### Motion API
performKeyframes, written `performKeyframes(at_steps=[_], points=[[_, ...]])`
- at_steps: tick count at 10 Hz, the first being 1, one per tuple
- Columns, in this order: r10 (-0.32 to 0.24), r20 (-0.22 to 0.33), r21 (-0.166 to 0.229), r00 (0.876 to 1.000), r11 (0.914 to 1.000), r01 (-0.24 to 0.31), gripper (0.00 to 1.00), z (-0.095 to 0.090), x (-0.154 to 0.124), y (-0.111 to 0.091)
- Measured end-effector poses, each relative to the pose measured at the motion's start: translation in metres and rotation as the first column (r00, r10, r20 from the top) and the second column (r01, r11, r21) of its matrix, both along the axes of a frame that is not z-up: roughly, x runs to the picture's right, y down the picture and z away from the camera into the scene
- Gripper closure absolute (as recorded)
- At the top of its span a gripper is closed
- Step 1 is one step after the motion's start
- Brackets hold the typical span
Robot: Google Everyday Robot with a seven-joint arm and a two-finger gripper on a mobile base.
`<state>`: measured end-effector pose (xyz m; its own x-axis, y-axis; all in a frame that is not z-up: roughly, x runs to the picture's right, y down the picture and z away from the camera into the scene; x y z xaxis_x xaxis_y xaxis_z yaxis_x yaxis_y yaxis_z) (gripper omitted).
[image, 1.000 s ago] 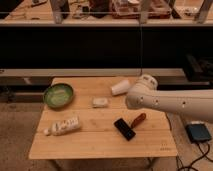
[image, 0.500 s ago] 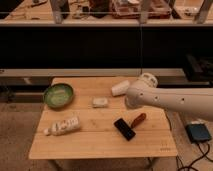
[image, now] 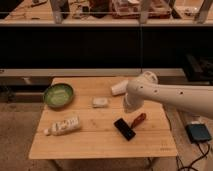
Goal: Place the eraser on the white sponge
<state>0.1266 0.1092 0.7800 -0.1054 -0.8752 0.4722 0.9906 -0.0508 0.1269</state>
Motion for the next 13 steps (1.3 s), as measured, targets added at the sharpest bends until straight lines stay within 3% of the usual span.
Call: performKeyframes(at_steps=[3, 8, 13], points=[[-0.035, -0.016, -0.018, 0.999, 0.9992, 0.035, 0.64, -0.001, 0.007, 0.007], [-0.124, 0.116, -0.040, 0.985, 0.9907, 0.130, 0.64, 0.005, 0.009, 0.042], [-0.143, 0.124, -0.046, 0.982, 0.9877, 0.150, 0.64, 0.008, 0.016, 0.047]])
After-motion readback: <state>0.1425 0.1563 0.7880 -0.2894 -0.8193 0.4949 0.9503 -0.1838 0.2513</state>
